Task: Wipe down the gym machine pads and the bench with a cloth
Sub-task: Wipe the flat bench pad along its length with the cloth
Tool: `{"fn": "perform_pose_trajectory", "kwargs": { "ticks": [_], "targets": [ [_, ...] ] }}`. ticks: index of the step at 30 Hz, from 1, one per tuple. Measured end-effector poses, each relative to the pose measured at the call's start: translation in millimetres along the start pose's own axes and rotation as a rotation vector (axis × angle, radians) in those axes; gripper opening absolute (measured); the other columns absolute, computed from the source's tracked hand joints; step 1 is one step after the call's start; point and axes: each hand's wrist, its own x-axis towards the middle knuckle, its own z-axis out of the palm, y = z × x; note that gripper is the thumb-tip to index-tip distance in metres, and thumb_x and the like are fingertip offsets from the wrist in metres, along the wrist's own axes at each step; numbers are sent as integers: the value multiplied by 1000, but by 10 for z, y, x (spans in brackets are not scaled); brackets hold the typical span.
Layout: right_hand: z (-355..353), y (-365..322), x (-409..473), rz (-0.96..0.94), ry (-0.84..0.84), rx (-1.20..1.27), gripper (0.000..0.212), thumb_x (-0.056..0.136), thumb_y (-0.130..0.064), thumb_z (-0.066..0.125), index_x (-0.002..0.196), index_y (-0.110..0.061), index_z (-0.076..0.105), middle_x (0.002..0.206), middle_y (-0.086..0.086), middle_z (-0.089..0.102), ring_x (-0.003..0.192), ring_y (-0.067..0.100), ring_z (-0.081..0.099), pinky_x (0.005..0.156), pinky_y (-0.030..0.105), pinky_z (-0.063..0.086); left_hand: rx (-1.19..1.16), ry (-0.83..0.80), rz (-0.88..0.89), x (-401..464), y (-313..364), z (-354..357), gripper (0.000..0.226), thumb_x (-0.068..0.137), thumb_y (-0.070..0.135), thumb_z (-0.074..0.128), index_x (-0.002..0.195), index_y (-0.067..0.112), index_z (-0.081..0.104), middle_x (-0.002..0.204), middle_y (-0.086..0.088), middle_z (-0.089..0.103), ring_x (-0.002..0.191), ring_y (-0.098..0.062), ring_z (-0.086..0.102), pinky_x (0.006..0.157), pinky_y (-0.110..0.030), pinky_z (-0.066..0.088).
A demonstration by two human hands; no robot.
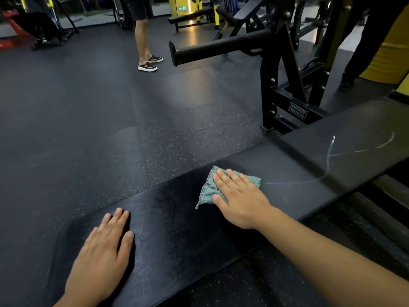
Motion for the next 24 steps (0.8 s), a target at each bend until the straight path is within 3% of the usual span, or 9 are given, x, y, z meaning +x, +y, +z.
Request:
{"fn": "perform_pose_trajectory", "kwargs": {
  "ticks": [4,9,13,18,24],
  "targets": [
    [41,53,-315,14,-2,-3,65,107,-56,10,163,-30,-11,169,-13,-19,154,7,-23,128,36,-12,9,-18,0,14,-35,10,66,101,59,22,162,34,24,168,21,11,156,-1,2,129,-37,12],
    [34,82,-318,39,9,-8,67,107,-57,10,164,-29,-9,170,-12,-18,155,9,-22,127,36,-12,42,-49,-1,64,-40,33,83,93,77,6,163,34,19,167,21,5,154,-2,-1,129,-39,11],
    [-12,67,-21,55,24,2,69,106,-58,12,165,-27,-6,172,-9,-15,157,12,-18,128,39,-11,73,-45,24,103,220,61,88,84,78,-6,163,40,7,166,25,-6,153,-1,-11,128,-37,2],
    [-5,56,168,63,32,3,70,106,-58,12,165,-26,-5,172,-8,-13,158,14,-16,128,39,-10,89,-66,102,233,627,172,79,91,76,-3,162,43,2,168,22,-10,155,-5,-16,128,-36,-4],
    [38,126,-393,60,17,11,69,106,-60,11,164,-29,-8,170,-12,-17,156,9,-21,128,38,-11,103,-76,141,375,758,192,69,102,66,11,164,38,2,169,19,-10,155,-6,-15,129,-38,-4]
  ]
}}
